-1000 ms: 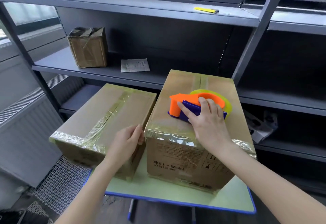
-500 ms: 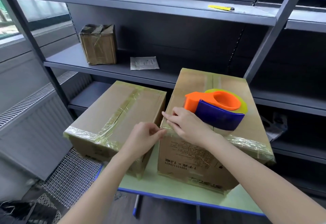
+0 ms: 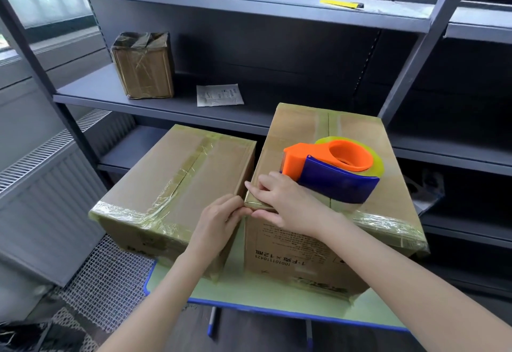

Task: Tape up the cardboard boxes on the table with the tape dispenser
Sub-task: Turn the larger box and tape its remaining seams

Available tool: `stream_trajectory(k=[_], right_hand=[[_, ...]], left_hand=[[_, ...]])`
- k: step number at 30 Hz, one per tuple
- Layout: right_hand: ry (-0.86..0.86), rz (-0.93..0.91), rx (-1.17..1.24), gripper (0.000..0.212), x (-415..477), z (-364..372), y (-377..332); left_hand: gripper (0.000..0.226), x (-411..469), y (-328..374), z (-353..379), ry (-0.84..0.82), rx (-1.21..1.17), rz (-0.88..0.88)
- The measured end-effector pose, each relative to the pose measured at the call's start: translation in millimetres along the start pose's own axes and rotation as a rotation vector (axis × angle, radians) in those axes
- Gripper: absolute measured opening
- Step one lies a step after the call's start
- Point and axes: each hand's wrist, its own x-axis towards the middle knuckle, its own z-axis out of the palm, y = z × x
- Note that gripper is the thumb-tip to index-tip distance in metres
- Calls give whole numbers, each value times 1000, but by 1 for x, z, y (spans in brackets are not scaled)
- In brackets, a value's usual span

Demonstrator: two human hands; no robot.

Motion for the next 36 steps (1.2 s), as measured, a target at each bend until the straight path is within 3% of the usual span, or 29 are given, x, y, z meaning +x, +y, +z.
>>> stream_trajectory(k=[4,8,12,14,17,19,24,31,36], right_hand=[[19,-14,-4,57,0,1,0],[25,-24,-39,57,0,1,0],[11,-11,-39,55,-9,-4,4],[24,-5,-27,52,-21,-7,9],[19,7,-48,51,-44,-6,18],[7,30,-43,51,-57,-3,24],[56,24,-19,47,-61,11,28],[34,21,-23,48,-70,5,32],[94,25,-36,49,-115,-10,43]], left_hand=[[34,-4,-2,3,-3,-19,7],[17,-4,-2,-6,-67,43,36],[13,-6,10,-7,45,229,84],[24,-1,21,-4,102,253,167],[38,10,32,8,31,316,413],[39,14,32,19,13,308,474],[30,15,27,25,98,252,476],[33,15,49,19,19,409,436],[33,16,84,37,-23,341,498]])
